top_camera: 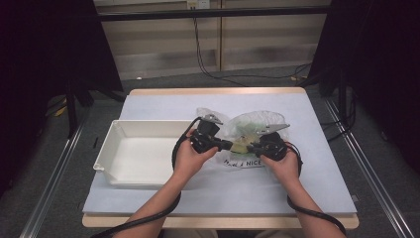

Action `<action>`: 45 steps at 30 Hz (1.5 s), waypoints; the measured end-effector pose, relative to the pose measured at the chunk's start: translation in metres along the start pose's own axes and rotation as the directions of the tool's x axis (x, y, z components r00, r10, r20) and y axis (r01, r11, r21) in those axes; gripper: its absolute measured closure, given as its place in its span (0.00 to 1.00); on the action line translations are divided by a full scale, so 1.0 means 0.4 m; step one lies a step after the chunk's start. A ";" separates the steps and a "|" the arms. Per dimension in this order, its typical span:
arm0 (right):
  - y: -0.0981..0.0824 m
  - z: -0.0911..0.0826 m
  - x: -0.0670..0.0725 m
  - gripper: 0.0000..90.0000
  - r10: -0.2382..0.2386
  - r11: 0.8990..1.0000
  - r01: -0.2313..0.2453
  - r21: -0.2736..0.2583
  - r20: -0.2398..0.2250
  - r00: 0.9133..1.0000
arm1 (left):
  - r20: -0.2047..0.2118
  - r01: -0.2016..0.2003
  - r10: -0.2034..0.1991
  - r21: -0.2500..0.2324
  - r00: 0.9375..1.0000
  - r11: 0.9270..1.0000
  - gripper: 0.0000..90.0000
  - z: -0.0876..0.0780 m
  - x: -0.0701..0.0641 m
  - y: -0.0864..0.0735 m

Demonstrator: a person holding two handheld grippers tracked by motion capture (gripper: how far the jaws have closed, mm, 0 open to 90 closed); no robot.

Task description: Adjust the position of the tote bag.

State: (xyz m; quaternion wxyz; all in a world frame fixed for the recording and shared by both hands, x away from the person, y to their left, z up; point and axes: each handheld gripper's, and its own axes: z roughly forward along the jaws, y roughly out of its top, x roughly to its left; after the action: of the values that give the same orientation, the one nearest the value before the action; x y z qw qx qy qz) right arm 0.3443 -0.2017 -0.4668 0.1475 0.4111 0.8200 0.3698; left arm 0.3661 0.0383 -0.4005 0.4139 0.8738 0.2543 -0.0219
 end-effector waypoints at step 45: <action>-0.042 -0.088 0.112 0.39 -0.092 0.995 0.089 -0.053 -0.061 0.994 | 0.007 0.008 -0.009 0.105 1.000 0.994 1.00 0.101 -0.004 -0.024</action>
State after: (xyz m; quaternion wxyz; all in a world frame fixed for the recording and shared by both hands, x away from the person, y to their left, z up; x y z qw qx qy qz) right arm 0.2877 -0.1903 -0.4522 0.1486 0.3577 0.8326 0.3960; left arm 0.3671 0.0131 -0.4334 0.3683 0.8932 0.2548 -0.0404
